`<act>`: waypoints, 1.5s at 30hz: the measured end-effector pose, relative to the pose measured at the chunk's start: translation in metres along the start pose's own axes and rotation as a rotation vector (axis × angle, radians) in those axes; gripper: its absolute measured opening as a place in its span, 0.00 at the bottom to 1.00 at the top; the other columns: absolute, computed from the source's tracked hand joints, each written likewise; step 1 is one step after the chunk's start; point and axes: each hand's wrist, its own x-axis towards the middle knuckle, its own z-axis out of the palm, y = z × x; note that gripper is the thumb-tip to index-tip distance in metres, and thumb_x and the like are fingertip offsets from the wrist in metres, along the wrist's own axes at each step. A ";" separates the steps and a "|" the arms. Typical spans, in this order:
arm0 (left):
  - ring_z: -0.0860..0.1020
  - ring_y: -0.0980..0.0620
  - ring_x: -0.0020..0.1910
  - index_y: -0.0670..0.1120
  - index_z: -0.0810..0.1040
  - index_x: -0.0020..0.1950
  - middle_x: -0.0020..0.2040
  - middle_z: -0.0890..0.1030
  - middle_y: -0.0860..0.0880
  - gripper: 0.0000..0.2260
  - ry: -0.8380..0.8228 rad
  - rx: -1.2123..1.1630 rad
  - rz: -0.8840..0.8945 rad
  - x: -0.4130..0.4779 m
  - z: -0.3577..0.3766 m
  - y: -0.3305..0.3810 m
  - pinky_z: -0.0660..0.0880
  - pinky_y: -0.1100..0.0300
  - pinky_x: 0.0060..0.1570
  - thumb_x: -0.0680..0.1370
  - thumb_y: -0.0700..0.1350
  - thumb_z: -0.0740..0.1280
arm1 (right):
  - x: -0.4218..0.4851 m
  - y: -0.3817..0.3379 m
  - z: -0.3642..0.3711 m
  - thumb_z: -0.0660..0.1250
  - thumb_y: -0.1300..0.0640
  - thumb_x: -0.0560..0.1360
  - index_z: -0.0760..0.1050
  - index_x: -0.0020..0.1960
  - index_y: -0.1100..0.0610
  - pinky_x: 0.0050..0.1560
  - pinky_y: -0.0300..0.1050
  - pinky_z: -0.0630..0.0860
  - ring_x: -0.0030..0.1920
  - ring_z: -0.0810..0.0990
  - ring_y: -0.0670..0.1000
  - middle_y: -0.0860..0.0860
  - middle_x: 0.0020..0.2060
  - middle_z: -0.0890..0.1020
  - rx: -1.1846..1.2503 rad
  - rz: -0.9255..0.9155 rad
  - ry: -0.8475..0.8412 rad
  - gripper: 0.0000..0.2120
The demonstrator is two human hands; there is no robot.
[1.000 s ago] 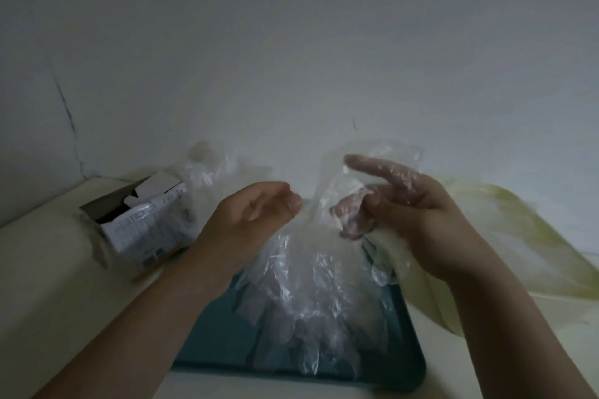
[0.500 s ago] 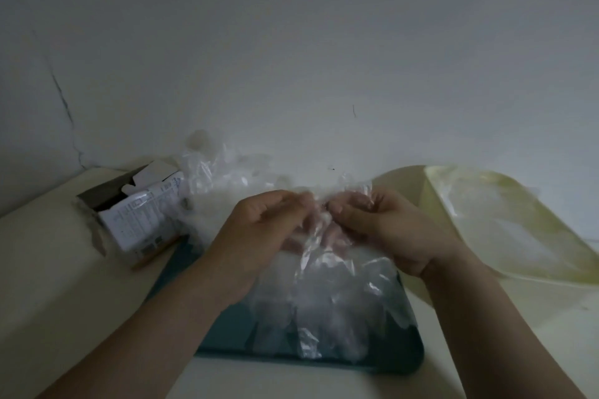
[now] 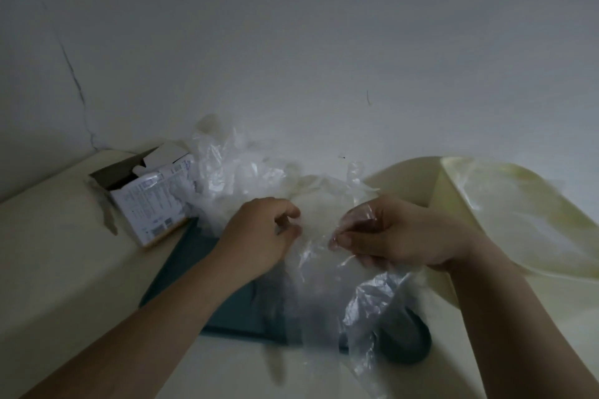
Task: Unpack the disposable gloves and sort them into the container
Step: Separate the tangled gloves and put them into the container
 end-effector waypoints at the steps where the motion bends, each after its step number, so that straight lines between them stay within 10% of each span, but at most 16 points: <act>1: 0.81 0.62 0.46 0.54 0.87 0.52 0.44 0.82 0.62 0.04 0.033 -0.042 0.001 0.002 -0.004 0.001 0.79 0.63 0.52 0.78 0.46 0.75 | -0.001 0.000 0.000 0.69 0.53 0.82 0.85 0.51 0.52 0.36 0.51 0.78 0.32 0.78 0.55 0.55 0.33 0.83 0.000 -0.003 -0.007 0.06; 6: 0.83 0.60 0.49 0.56 0.84 0.44 0.45 0.85 0.59 0.06 0.236 -0.309 0.053 0.008 -0.036 0.016 0.76 0.71 0.47 0.79 0.45 0.74 | -0.002 -0.002 -0.003 0.68 0.58 0.81 0.85 0.47 0.52 0.42 0.50 0.80 0.40 0.82 0.53 0.50 0.40 0.84 0.131 -0.197 0.250 0.08; 10: 0.85 0.57 0.50 0.58 0.79 0.50 0.49 0.86 0.55 0.08 0.144 -0.434 0.092 0.006 -0.056 0.025 0.81 0.55 0.53 0.83 0.43 0.69 | -0.003 -0.009 -0.004 0.73 0.57 0.77 0.87 0.45 0.56 0.55 0.41 0.77 0.62 0.81 0.47 0.46 0.59 0.82 0.278 -0.315 0.525 0.05; 13: 0.86 0.56 0.47 0.57 0.76 0.53 0.51 0.83 0.57 0.08 0.049 -0.393 0.137 0.000 -0.061 0.032 0.82 0.52 0.46 0.85 0.43 0.64 | -0.004 -0.010 -0.007 0.73 0.56 0.73 0.88 0.45 0.56 0.66 0.51 0.71 0.74 0.72 0.45 0.48 0.68 0.80 0.222 -0.368 0.482 0.06; 19: 0.86 0.51 0.53 0.55 0.81 0.48 0.53 0.86 0.54 0.14 0.007 -0.502 0.211 -0.007 -0.058 0.046 0.83 0.50 0.54 0.81 0.35 0.71 | 0.005 -0.002 0.009 0.72 0.62 0.74 0.83 0.54 0.70 0.61 0.67 0.77 0.58 0.81 0.70 0.67 0.57 0.82 0.445 -0.352 0.233 0.12; 32: 0.86 0.49 0.49 0.46 0.82 0.60 0.55 0.87 0.46 0.20 0.155 -0.903 -0.114 0.014 -0.068 0.012 0.82 0.59 0.50 0.72 0.31 0.77 | 0.019 -0.010 0.023 0.76 0.64 0.69 0.88 0.43 0.63 0.39 0.45 0.78 0.43 0.81 0.61 0.62 0.44 0.87 0.688 -0.270 0.530 0.04; 37: 0.85 0.48 0.53 0.41 0.86 0.58 0.57 0.85 0.43 0.22 -0.302 -1.272 -0.500 0.010 -0.036 0.008 0.80 0.53 0.61 0.71 0.53 0.81 | 0.018 -0.015 0.023 0.71 0.66 0.69 0.84 0.49 0.71 0.42 0.42 0.81 0.46 0.86 0.57 0.65 0.47 0.86 0.784 -0.312 0.583 0.11; 45: 0.84 0.52 0.42 0.46 0.84 0.43 0.44 0.85 0.48 0.01 -0.121 -1.660 -0.459 -0.001 -0.048 0.043 0.77 0.57 0.47 0.74 0.42 0.74 | -0.008 -0.024 -0.006 0.72 0.59 0.78 0.86 0.51 0.62 0.42 0.49 0.80 0.41 0.83 0.58 0.62 0.42 0.86 0.581 -0.157 0.756 0.07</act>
